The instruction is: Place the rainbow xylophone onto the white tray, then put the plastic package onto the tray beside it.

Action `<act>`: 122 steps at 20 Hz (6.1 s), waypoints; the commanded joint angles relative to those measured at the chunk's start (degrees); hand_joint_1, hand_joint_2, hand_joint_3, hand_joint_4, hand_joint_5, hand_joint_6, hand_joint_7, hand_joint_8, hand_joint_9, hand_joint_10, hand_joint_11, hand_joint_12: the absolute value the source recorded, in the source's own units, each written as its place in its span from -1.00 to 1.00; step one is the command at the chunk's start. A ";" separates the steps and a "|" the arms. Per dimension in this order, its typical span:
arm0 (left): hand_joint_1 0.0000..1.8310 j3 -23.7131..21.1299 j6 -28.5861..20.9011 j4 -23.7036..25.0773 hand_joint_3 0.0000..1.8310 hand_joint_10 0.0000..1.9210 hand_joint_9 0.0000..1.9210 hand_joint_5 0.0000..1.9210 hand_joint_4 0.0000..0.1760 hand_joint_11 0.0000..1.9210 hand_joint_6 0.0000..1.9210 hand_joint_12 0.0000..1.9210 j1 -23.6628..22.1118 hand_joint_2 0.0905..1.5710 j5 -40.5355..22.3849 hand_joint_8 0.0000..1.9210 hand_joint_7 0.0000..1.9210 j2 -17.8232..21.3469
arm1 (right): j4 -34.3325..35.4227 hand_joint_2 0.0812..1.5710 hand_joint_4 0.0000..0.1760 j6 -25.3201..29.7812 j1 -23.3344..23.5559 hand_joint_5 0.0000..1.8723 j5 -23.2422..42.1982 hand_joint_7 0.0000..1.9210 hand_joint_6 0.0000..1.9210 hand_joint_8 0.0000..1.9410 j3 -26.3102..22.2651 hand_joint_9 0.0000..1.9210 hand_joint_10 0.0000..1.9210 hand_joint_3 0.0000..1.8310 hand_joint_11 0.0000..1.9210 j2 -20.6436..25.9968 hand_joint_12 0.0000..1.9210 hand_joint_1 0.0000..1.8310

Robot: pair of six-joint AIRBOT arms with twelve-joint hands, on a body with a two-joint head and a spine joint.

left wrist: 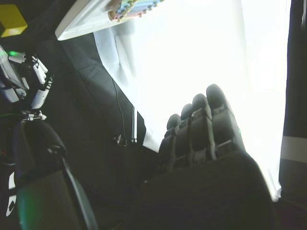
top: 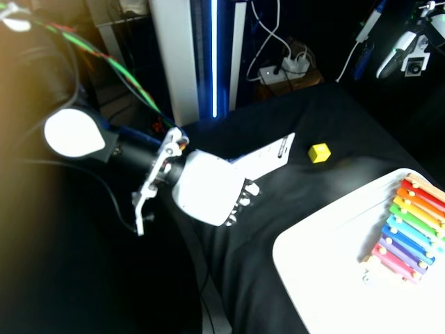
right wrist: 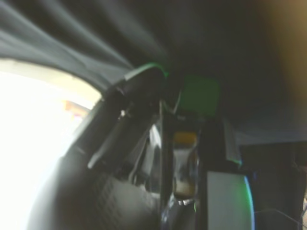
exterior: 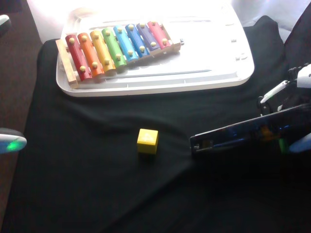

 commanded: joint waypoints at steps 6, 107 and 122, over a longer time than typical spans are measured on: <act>-0.12 0.05 -0.29 -1.09 -1.00 -1.00 -0.89 -0.97 -0.86 -1.00 -1.00 -0.62 -0.56 -0.19 -6.85 -1.00 -0.95 -0.45 | 2.81 0.56 -1.00 -0.39 0.19 -0.23 3.22 0.13 0.37 -0.37 0.06 0.54 -0.98 -1.00 0.22 0.03 -0.10 0.22; -0.10 1.65 -3.42 2.69 -1.00 -1.00 -0.91 -0.99 -1.00 -1.00 -1.00 -0.84 -1.85 -0.12 -7.23 -1.00 -0.91 -3.80 | 5.41 0.44 -1.00 -0.37 22.35 -0.17 -12.85 0.07 0.27 0.01 38.55 0.09 -0.87 -1.00 -0.26 -30.57 -0.21 0.34; -0.07 1.61 -3.46 2.73 -1.00 -1.00 -0.89 -0.97 -1.00 -1.00 -1.00 -0.81 -1.85 -0.14 -7.17 -1.00 -0.88 -3.96 | 4.89 -0.04 1.00 -0.36 22.26 -0.92 -12.56 -0.71 -1.00 -1.00 37.93 -0.53 -0.99 -1.00 -0.88 -30.80 0.20 -0.32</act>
